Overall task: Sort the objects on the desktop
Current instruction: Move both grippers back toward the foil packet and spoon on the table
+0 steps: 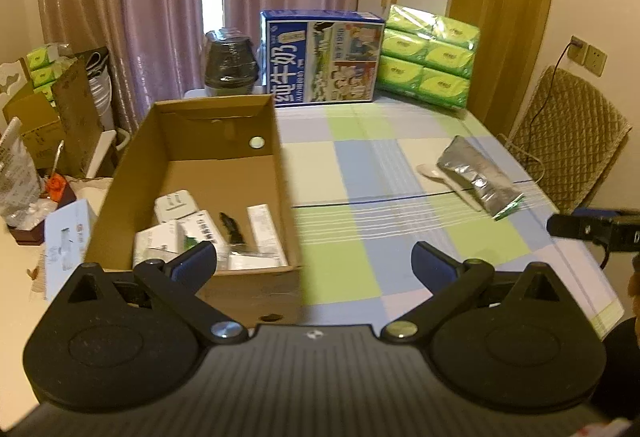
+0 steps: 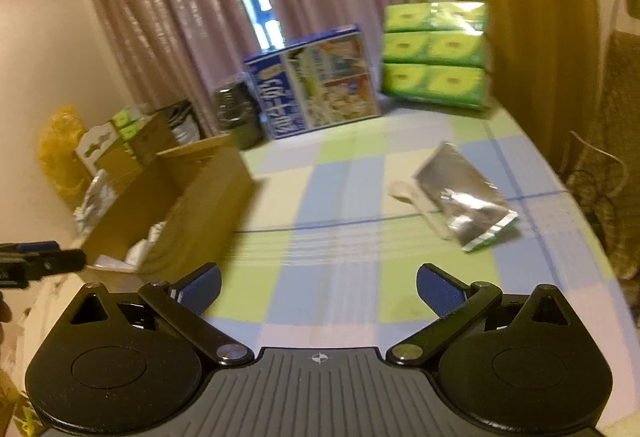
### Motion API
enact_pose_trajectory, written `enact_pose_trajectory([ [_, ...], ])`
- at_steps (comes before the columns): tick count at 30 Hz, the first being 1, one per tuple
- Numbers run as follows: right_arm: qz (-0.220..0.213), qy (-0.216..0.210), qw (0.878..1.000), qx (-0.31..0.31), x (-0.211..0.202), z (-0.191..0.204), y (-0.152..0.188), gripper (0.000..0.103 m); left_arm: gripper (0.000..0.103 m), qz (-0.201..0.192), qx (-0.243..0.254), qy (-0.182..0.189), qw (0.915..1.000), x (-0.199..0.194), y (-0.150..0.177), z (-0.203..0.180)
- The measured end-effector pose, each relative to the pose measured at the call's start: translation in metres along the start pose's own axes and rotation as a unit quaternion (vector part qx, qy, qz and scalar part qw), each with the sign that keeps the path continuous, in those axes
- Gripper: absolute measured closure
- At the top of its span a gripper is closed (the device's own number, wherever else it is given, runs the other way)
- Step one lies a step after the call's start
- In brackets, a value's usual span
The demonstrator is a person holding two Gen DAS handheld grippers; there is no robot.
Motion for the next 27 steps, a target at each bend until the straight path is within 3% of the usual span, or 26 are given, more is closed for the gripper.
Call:
enact_pose_trajectory([
  [13,-0.005,0.046,0.998,0.032,-0.035,-0.065,0.012,0.002,0.001,0.013,0.0,0.035,0.9993,0.025,0.009,-0.074],
  [27,-0.007,0.057,0.997,0.051,-0.043,-0.094,0.01,0.002,0.001,0.045,0.014,0.046,0.9979,0.061,0.015,-0.126],
])
Point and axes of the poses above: each gripper's, at about its wrist camera, not at the fingertips, and x roughly the way its jaws point, z to its left, y to its underside, the point moved 4 cm from there along x, roughly the way its jaws point, and after that the axes turned 2 degrees about z, right-handed, at the moved point
